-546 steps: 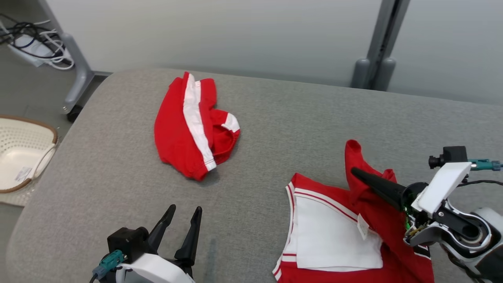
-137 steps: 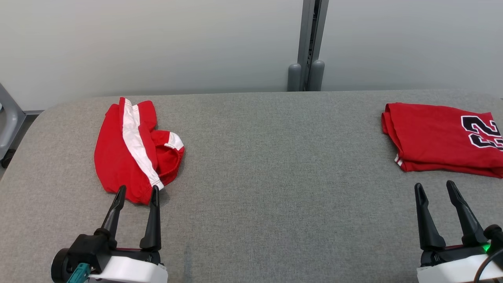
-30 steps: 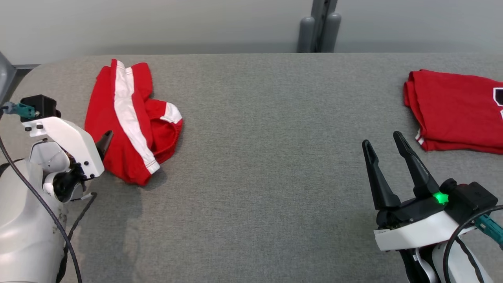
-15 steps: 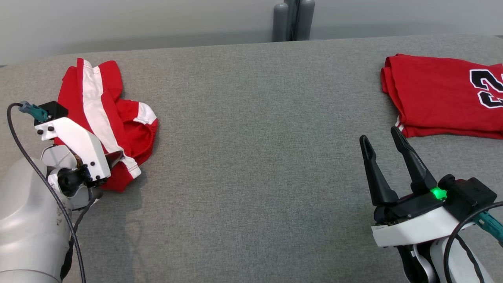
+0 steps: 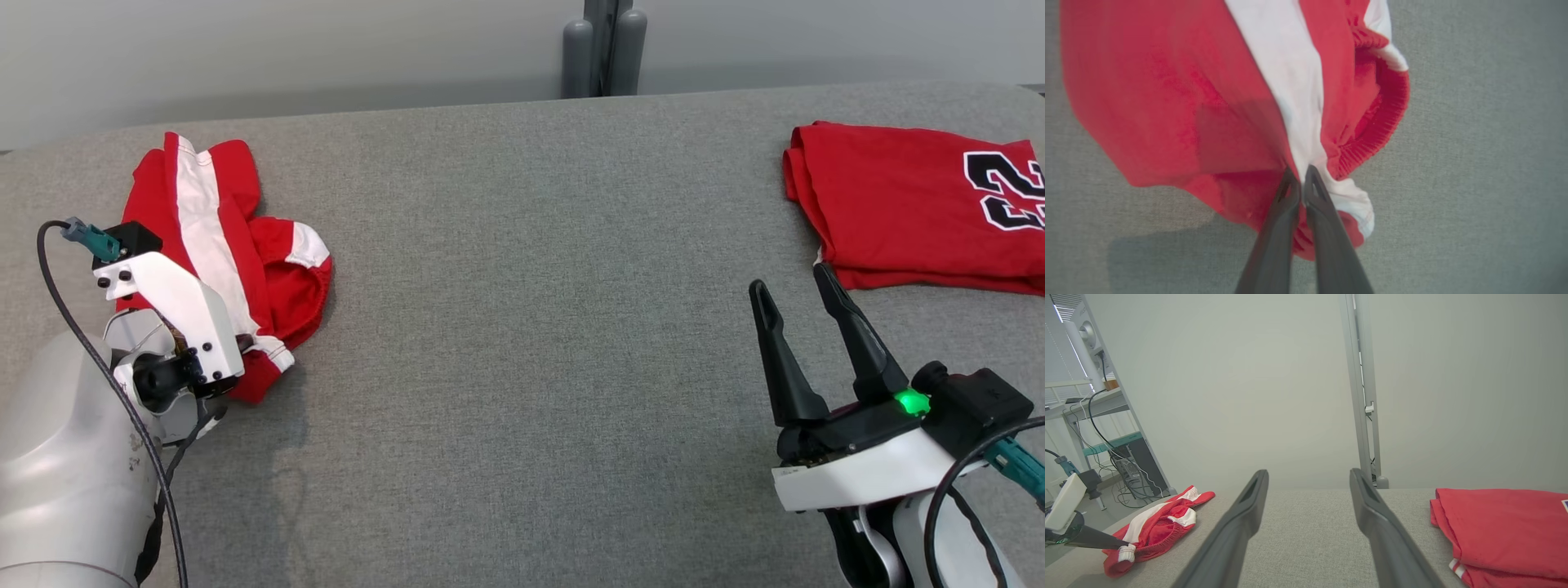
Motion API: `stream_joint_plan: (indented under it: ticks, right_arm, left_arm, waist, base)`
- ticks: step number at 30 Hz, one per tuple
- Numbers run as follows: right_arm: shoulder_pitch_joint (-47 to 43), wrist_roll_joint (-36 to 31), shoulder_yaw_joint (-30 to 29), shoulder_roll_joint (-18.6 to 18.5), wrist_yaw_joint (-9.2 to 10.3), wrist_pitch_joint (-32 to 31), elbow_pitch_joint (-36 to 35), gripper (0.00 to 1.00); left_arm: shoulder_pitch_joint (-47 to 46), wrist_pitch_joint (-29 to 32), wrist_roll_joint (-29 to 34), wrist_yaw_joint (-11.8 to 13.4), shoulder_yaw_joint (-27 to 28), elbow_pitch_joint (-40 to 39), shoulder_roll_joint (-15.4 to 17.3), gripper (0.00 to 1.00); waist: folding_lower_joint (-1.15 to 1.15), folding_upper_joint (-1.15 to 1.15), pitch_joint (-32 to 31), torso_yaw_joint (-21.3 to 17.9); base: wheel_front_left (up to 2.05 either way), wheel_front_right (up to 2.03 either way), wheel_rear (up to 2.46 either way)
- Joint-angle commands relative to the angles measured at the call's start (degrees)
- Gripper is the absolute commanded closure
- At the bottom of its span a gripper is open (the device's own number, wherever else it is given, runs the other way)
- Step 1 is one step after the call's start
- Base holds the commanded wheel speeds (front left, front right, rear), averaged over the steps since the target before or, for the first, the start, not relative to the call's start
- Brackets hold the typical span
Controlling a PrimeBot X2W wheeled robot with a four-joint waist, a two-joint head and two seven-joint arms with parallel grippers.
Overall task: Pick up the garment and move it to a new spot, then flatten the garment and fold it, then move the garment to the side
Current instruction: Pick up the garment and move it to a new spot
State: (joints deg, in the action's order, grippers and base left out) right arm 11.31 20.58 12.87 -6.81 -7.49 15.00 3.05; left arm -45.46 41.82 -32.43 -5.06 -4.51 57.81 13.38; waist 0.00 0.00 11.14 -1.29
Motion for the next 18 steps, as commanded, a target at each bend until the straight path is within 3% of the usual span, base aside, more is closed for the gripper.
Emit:
stream_joint_plan:
  ticks: [1, 9, 18]
  right_arm:
    - [-0.2, -0.2, -0.4, -0.1, -0.03, 0.3, 0.2, 0.0]
    - [-1.3, -0.4, -0.4, 0.0, -0.03, 0.3, 0.8, 0.0]
    - [-3.6, -0.9, -1.7, -0.2, -0.03, 0.3, 1.3, 0.0]
  left_arm:
    - [0.1, -0.3, -0.4, -0.4, 0.0, -0.4, 0.2, 1.0]
    - [1.1, 0.9, 0.1, -1.6, -2.6, -2.9, 0.6, 1.0]
    - [3.3, 3.5, -3.9, -2.5, -5.3, -12.5, -0.5, 1.0]
  waist:
    - [0.0, 0.0, -0.2, 0.2]
    - [0.0, 0.0, -2.8, 1.4]
    - [0.0, 0.0, -6.7, 2.5]
  base:
    - [0.0, 0.0, 0.0]
    - [0.0, 0.0, 0.0]
    - [0.0, 0.0, 0.0]
